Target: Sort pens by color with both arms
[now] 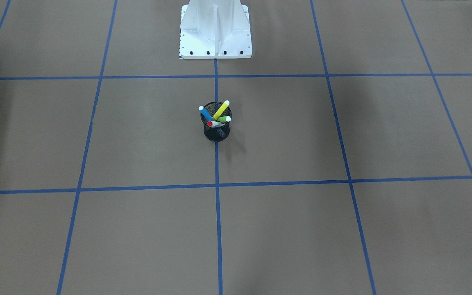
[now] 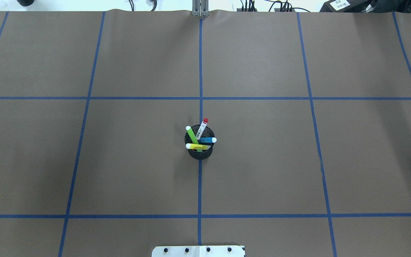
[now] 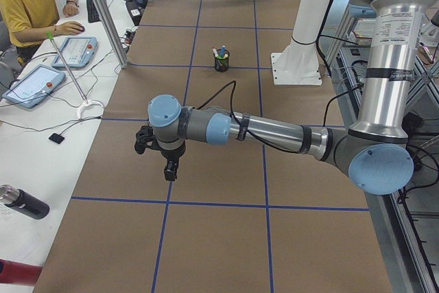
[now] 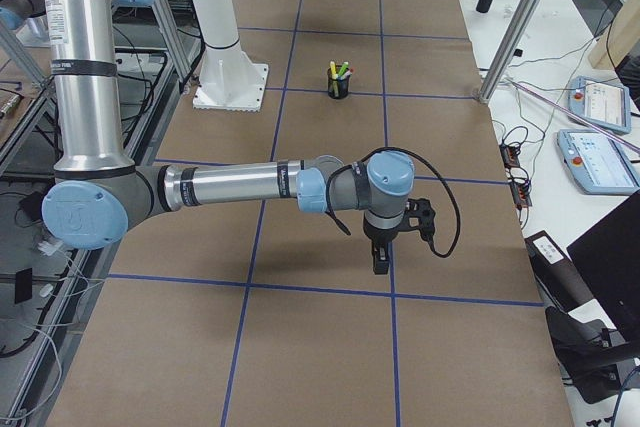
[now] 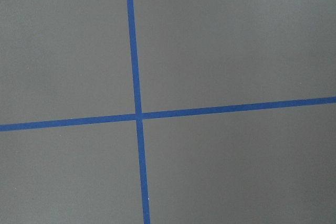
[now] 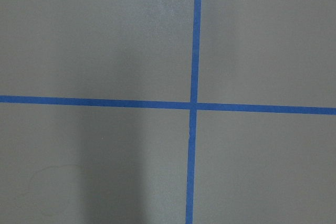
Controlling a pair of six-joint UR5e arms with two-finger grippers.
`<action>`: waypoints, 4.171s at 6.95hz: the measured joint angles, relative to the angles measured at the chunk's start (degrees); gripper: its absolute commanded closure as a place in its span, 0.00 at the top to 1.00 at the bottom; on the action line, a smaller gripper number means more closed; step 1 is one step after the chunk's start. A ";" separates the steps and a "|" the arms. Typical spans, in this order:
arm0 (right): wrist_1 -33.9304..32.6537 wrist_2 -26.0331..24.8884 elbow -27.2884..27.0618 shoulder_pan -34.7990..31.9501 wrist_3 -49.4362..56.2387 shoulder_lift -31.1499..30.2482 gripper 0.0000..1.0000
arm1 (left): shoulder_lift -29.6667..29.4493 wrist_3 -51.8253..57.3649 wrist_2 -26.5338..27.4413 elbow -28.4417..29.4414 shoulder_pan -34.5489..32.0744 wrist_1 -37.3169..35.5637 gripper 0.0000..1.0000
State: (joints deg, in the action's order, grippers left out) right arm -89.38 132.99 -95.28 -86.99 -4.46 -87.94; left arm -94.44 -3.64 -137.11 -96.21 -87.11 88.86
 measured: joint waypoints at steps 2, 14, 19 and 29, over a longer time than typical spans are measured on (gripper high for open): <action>0.56 0.35 -1.28 0.83 0.00 1.37 1.00 | -0.66 0.05 0.00 -1.10 0.01 0.60 1.00; 10.32 -5.69 -10.89 42.38 -56.17 22.08 0.96 | -5.40 -0.05 -0.15 3.56 0.54 7.47 1.00; 4.49 -16.08 -10.27 55.25 -65.61 29.78 0.68 | -5.39 -0.05 -0.11 3.53 0.60 8.17 1.00; 11.96 -18.62 -4.90 56.31 -62.56 33.09 0.58 | -5.33 -0.05 -0.09 4.12 1.12 8.88 1.00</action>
State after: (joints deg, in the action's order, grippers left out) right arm -77.42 114.37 -100.18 -30.68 -67.01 -54.85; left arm -99.77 -3.69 -137.20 -92.09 -85.99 97.74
